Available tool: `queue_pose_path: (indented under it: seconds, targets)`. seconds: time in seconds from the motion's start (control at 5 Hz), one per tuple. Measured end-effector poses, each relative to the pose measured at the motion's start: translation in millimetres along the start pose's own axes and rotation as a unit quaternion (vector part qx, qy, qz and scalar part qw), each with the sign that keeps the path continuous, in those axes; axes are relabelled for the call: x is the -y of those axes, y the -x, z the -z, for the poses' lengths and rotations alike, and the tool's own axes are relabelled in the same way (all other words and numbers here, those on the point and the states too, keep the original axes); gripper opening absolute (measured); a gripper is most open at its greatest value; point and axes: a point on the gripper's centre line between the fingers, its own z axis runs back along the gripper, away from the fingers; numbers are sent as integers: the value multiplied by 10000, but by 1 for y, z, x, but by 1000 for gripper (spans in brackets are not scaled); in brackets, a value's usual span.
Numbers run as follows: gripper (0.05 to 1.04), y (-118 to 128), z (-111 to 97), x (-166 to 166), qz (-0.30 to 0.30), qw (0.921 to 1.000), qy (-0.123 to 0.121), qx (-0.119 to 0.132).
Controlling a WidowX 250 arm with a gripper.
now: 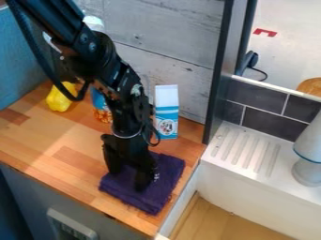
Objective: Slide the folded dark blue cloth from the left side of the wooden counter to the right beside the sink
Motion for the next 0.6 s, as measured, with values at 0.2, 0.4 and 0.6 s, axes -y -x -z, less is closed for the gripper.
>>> queue_pose_path:
  seconds: [0.2,0.4,0.6]
  targets:
    - [1001,1,-6,1,-119,9999,12,47]
    - [1001,4,-36,-1,-228,9992,-43,312]
    - [1001,20,-75,-4,-291,9984,-75,476]
